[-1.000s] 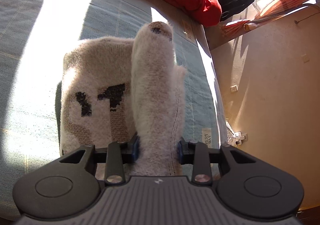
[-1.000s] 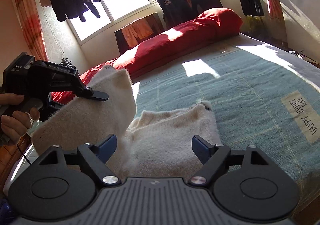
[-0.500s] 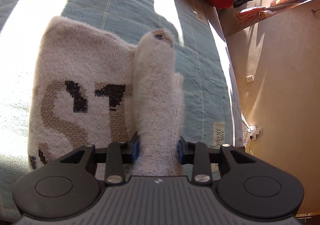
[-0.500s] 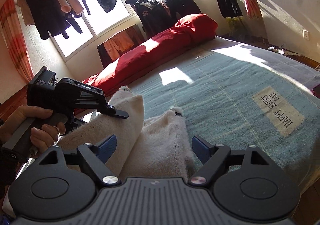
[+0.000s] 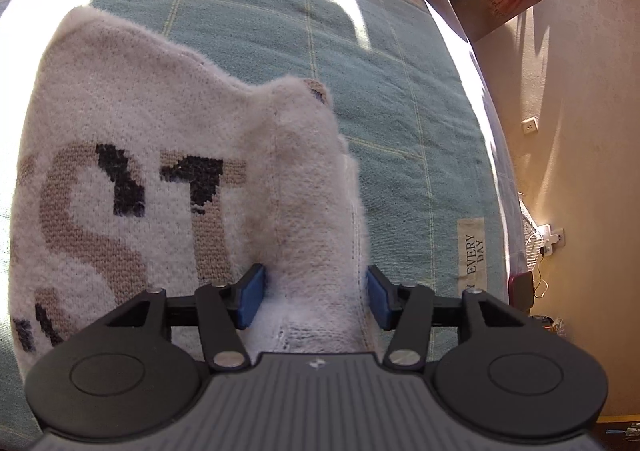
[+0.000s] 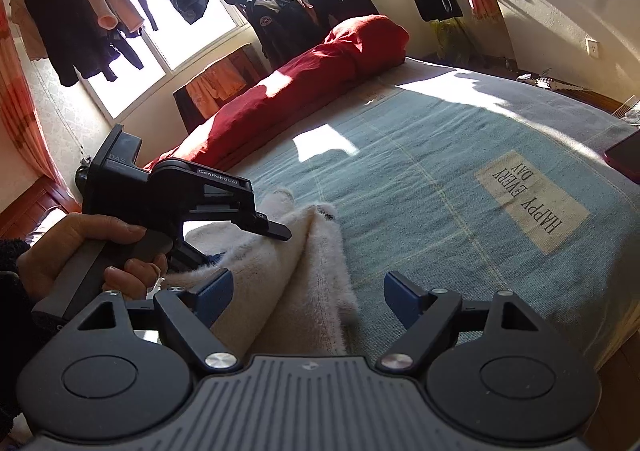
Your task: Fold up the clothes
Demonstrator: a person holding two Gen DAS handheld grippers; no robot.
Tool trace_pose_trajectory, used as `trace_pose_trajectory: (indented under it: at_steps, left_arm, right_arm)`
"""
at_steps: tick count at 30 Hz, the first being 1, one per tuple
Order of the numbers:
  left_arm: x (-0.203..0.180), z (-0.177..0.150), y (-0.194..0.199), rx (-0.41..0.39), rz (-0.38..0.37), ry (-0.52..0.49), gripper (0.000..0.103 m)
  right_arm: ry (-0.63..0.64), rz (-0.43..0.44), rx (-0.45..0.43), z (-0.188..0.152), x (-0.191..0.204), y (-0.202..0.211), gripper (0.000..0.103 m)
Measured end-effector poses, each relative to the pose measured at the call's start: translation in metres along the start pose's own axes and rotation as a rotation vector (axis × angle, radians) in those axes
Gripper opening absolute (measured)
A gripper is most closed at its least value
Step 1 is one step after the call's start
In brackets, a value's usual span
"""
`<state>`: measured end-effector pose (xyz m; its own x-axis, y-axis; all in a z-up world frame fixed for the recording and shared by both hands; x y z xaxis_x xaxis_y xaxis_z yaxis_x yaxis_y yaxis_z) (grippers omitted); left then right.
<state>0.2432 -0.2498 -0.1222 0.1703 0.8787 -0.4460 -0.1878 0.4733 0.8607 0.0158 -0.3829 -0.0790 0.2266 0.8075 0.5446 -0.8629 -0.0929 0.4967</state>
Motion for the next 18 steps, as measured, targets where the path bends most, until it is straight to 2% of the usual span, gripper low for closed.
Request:
trace_pose_trajectory:
  at_steps: [5,8,12,14,15,18]
  left_arm:
    - [-0.013,-0.004,0.007,-0.006,-0.028,-0.061,0.056]
    - [-0.018,-0.008,0.018,-0.005,-0.086,-0.117,0.060]
    - [-0.017,-0.017,0.051,-0.073,-0.141,-0.259,0.065]
    - [-0.009,-0.024,0.069,-0.130,-0.102,-0.347,0.074]
    - [-0.004,-0.028,0.077,-0.156,-0.077,-0.384,0.075]
    - [0.015,-0.042,0.094,-0.218,-0.015,-0.441,0.076]
  right_arm:
    - [0.000,-0.001,0.006,-0.003,0.000,0.001,0.087]
    - [0.009,-0.001,0.007,-0.004,0.002,0.002,0.087]
    - [0.029,0.026,0.000,-0.003,0.010,0.006,0.088]
    - [0.052,0.054,0.000,-0.003,0.018,0.007,0.087]
    - [0.069,0.068,0.000,-0.002,0.023,0.006,0.086]
    - [0.135,0.106,0.032,-0.003,0.040,-0.002,0.069]
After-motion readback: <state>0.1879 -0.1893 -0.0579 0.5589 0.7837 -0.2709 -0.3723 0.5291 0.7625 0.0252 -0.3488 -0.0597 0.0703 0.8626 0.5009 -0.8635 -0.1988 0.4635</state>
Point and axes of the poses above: each gripper's, at about its wrist camera, not at the fingertips, and y roughly against the way its jaws point, x to its left, z to its top, the point moved 5 cm from there along -y, roughly the way its jaws point, and after that the axes turned 4 degrees about -y, right-handed, at the moved point
